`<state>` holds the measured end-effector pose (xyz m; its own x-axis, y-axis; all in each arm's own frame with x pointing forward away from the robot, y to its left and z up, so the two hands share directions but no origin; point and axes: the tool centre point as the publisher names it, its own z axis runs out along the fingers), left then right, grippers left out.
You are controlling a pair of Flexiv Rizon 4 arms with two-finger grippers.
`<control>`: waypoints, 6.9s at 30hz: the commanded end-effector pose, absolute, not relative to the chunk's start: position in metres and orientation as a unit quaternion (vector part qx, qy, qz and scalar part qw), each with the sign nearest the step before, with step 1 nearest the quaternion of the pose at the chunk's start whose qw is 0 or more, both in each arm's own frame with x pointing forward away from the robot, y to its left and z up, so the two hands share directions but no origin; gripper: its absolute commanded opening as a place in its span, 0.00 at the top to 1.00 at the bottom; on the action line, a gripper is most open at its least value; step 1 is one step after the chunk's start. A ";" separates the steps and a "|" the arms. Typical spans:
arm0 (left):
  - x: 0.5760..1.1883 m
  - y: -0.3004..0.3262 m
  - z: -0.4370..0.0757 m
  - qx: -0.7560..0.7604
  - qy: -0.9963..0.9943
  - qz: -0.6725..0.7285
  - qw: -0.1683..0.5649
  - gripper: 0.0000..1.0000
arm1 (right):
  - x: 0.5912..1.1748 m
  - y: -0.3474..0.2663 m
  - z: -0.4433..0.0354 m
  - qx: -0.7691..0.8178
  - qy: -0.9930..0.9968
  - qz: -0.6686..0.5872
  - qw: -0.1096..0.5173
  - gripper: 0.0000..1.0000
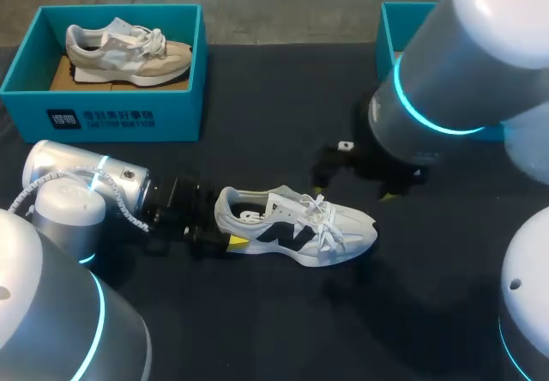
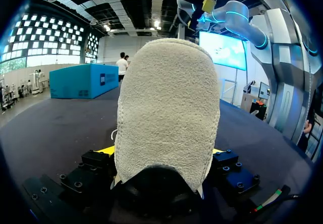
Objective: Take the shoe out of the shoebox, open the shoe tongue, remove and reinsert the insole, then place the shoe into the shoebox
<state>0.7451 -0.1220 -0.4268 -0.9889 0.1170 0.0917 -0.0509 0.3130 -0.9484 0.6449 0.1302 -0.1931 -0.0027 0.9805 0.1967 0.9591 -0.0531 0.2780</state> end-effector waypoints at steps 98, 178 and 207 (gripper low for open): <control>0.746 -0.122 -0.429 -0.020 -0.807 0.586 0.071 1.00 | 0.732 0.226 -0.339 0.799 0.518 -0.074 0.298 0.00; 0.746 -0.122 -0.429 -0.020 -0.807 0.586 0.071 1.00 | 0.715 0.171 -0.317 0.797 0.597 -0.006 0.094 1.00; 0.746 -0.122 -0.429 -0.020 -0.807 0.586 0.071 1.00 | 0.708 0.119 -0.328 0.711 0.678 0.143 -0.121 1.00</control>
